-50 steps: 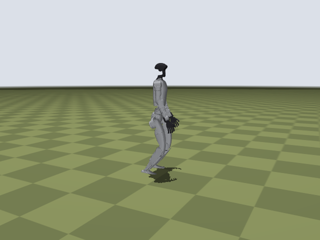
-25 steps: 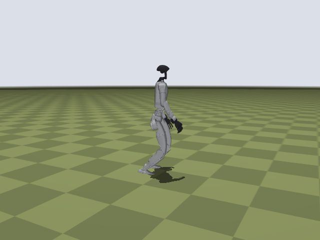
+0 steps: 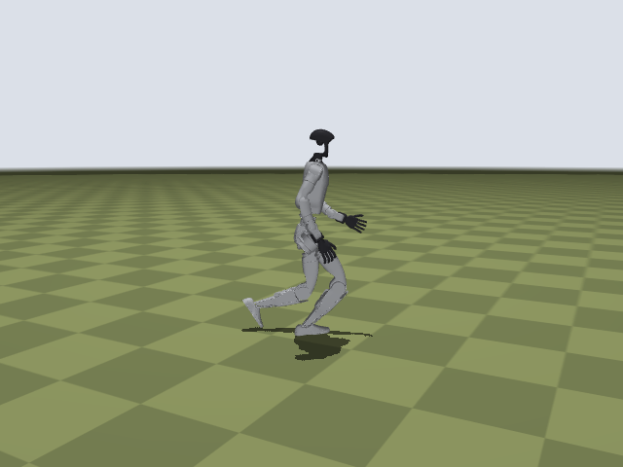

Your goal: Run

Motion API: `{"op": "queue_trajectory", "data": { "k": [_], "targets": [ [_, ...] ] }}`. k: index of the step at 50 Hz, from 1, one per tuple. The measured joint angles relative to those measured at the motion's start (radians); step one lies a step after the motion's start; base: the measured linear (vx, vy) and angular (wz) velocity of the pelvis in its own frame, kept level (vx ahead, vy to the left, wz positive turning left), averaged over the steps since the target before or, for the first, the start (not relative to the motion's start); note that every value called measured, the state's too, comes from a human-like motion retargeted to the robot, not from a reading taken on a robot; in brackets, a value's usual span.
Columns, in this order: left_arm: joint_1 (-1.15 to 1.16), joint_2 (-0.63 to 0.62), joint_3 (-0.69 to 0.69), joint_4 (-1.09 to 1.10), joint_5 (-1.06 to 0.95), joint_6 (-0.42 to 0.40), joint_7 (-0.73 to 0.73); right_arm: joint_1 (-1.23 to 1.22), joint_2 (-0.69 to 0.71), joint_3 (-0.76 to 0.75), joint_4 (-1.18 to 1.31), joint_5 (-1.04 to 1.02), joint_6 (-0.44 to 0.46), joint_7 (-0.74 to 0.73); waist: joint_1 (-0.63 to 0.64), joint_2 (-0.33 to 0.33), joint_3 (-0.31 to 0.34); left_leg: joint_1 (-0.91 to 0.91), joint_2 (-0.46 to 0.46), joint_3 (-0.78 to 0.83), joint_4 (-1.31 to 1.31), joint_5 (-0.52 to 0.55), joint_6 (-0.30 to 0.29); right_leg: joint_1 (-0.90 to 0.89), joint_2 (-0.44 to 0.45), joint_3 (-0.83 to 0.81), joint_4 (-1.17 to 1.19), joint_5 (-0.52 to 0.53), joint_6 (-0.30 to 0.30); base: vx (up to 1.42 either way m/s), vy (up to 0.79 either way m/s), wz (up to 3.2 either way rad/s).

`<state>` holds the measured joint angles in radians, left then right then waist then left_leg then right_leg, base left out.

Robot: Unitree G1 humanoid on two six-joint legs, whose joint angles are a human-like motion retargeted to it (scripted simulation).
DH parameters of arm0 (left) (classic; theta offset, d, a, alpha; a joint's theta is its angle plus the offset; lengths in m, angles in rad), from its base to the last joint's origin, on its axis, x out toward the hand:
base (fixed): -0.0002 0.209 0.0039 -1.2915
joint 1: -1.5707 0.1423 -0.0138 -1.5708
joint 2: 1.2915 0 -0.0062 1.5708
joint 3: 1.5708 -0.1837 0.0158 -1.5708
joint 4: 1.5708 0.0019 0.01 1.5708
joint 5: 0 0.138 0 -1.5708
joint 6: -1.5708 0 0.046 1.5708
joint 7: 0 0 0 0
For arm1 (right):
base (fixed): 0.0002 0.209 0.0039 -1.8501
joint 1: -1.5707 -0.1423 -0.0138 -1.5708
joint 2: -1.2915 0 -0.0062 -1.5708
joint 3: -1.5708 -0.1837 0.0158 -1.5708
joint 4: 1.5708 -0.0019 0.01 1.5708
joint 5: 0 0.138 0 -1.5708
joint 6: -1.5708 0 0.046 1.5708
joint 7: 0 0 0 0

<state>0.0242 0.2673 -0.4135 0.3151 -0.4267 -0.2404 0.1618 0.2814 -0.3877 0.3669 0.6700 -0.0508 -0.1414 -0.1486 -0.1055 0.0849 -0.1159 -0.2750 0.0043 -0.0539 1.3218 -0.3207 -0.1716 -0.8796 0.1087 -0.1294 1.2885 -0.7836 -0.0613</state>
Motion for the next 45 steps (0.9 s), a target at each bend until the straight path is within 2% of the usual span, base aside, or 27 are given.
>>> {"op": "queue_trajectory", "data": {
  "k": [2,5,8,10,12,14,15,17,18,20,23,25,27,30,32,34,36,38,40,42,45],
  "targets": [
    [0.027,-0.011,-0.010,-0.018,0.015,0.004,0.004,-0.024,0.012,-0.005,-0.028,-0.002,-0.007,-0.047,0.041,0.008,-0.017,-0.075,0.057,0.041,0.184,-0.040,0.052,0.033,0.010,0.000,0.014,-0.066,-0.047,0.88,0.00,-0.22],
    [0.086,-0.022,0.014,0.019,0.072,0.030,0.042,-0.162,0.031,-0.002,-0.058,-0.015,-0.014,-0.152,0.172,0.049,-0.054,-0.296,0.268,0.101,0.479,-0.215,0.168,0.050,0.110,0.004,-0.043,-0.089,-0.107,0.85,0.04,-1.23],
    [0.170,-0.021,0.056,0.100,0.107,0.060,0.079,-0.388,0.042,-0.012,-0.081,-0.010,-0.022,-0.258,0.310,0.061,-0.072,-0.580,0.418,0.083,0.625,-0.334,0.241,0.093,0.213,0.056,-0.096,-0.089,-0.119,0.93,0.17,-1.26],
    [0.244,0.009,0.081,0.108,0.097,0.066,0.073,-0.535,0.053,-0.028,-0.122,0.025,-0.029,-0.312,0.336,0.013,-0.067,-0.755,0.402,0.097,0.594,-0.347,0.277,0.148,0.197,0.128,-0.096,-0.089,-0.089,1.08,0.29,0.37],
    [0.351,0.057,0.098,0.078,0.071,0.063,0.058,-0.595,0.069,-0.035,-0.195,0.063,-0.037,-0.330,0.308,-0.067,-0.061,-0.832,0.302,0.166,0.458,-0.342,0.287,0.260,0.075,0.169,-0.049,-0.089,-0.025,1.24,0.33,1.80],
    [0.438,0.097,0.121,0.057,0.047,0.059,0.047,-0.620,0.076,-0.032,-0.249,0.086,-0.045,-0.324,0.269,-0.157,-0.037,-0.821,0.163,0.248,0.262,-0.317,0.267,0.392,-0.067,0.199,0.013,-0.053,0.052,1.31,0.24,2.13],
    [0.470,0.114,0.135,0.053,0.036,0.056,0.045,-0.628,0.076,-0.027,-0.270,0.091,-0.049,-0.314,0.256,-0.199,-0.028,-0.803,0.098,0.281,0.152,-0.298,0.251,0.451,-0.130,0.211,0.030,0.001,0.092,1.28,0.17,1.41],
    [0.507,0.115,0.165,0.070,0.027,0.050,0.050,-0.617,0.087,-0.003,-0.291,0.083,-0.054,-0.274,0.240,-0.232,-0.041,-0.770,0.028,0.297,-0.021,-0.257,0.221,0.491,-0.188,0.217,0.071,0.175,0.139,1.22,0.12,0.60],
    [0.513,0.108,0.177,0.085,0.026,0.051,0.056,-0.604,0.091,0.011,-0.296,0.078,-0.054,-0.249,0.229,-0.241,-0.049,-0.749,0.001,0.298,-0.074,-0.248,0.215,0.492,-0.211,0.218,0.118,0.231,0.146,1.19,0.10,0.13],
    [0.495,0.085,0.194,0.127,0.030,0.060,0.068,-0.572,0.097,0.040,-0.293,0.063,-0.049,-0.195,0.203,-0.249,-0.059,-0.703,-0.042,0.287,-0.103,-0.262,0.224,0.467,-0.253,0.220,0.254,0.265,0.125,1.17,0.09,-0.08],
    [0.411,0.053,0.197,0.192,0.066,0.076,0.101,-0.497,0.111,0.081,-0.240,0.031,-0.024,-0.153,0.151,-0.248,-0.065,-0.645,-0.073,0.267,-0.007,-0.379,0.270,0.354,-0.294,0.221,0.481,0.154,0.051,1.16,0.07,-0.07],
    [0.295,0.035,0.201,0.263,0.096,0.085,0.139,-0.450,0.122,0.100,-0.169,-0.002,-0.006,-0.138,0.116,-0.244,-0.052,-0.589,-0.080,0.259,0.051,-0.492,0.297,0.237,-0.290,0.223,0.589,0.074,0.012,1.15,0.04,0.10],
    [0.146,0.021,0.193,0.328,0.101,0.078,0.175,-0.397,0.127,0.101,-0.077,-0.032,-0.002,-0.126,0.057,-0.257,-0.054,-0.539,-0.113,0.261,0.030,-0.552,0.318,0.071,-0.311,0.217,0.620,0.024,-0.004,1.12,-0.02,0.79],
    [0.023,0.023,0.171,0.287,0.072,0.060,0.180,-0.267,0.095,0.091,0.009,-0.043,-0.004,-0.070,-0.030,-0.258,-0.075,-0.390,-0.176,0.226,-0.098,-0.552,0.297,-0.105,-0.344,0.193,0.499,0.019,-0.001,1.22,-0.11,0.68],
    [0.016,0.036,0.156,0.192,0.057,0.046,0.148,-0.164,0.056,0.069,0.018,-0.035,-0.005,-0.016,-0.032,-0.208,-0.059,-0.219,-0.132,0.180,-0.145,-0.538,0.244,-0.097,-0.279,0.141,0.309,0.074,0.021,1.36,-0.16,-0.58],
    [0.033,0.047,0.139,0.103,0.042,0.033,0.103,-0.068,0.021,0.043,0.019,-0.026,0.000,0.023,-0.029,-0.148,-0.059,-0.076,-0.058,0.151,-0.204,-0.431,0.183,-0.060,-0.198,0.087,0.055,0.178,0.065,1.35,-0.14,-0.64],
    [0.062,0.051,0.118,0.036,0.034,0.021,0.053,0.023,-0.002,0.020,0.017,-0.020,0.010,0.046,-0.022,-0.107,-0.091,-0.010,0.010,0.150,-0.225,-0.301,0.133,-0.028,-0.132,0.051,-0.205,0.297,0.124,1.28,-0.13,-0.41],
    [0.084,0.057,0.097,-0.009,0.029,0.014,0.007,0.091,-0.016,-0.004,0.020,-0.018,0.023,0.059,0.004,-0.070,-0.122,0.009,0.092,0.166,-0.176,-0.230,0.115,0.012,-0.069,0.020,-0.415,0.412,0.170,1.19,-0.10,-0.42],
    [0.100,0.064,0.084,-0.038,0.038,0.025,-0.025,0.124,-0.023,-0.025,0.035,-0.019,0.039,0.063,0.034,-0.047,-0.134,0.010,0.164,0.178,-0.055,-0.221,0.138,0.040,-0.031,-0.001,-0.479,0.483,0.177,1.10,-0.09,-0.25],
    [0.124,0.062,0.080,-0.029,0.062,0.038,-0.027,0.129,-0.022,-0.024,0.058,-0.034,0.050,0.051,0.066,-0.048,-0.147,-0.014,0.224,0.198,0.112,-0.261,0.184,0.013,-0.021,-0.011,-0.353,0.425,0.123,1.02,-0.08,-0.11],
    [0.149,0.065,0.089,0.042,0.148,0.097,-0.007,0.050,-0.011,-0.020,0.132,-0.077,0.076,0.004,0.116,-0.061,-0.127,-0.087,0.285,0.184,0.359,-0.351,0.260,0.023,-0.021,-0.020,-0.126,0.214,0.013,0.94,-0.06,0.22]
  ]
}}
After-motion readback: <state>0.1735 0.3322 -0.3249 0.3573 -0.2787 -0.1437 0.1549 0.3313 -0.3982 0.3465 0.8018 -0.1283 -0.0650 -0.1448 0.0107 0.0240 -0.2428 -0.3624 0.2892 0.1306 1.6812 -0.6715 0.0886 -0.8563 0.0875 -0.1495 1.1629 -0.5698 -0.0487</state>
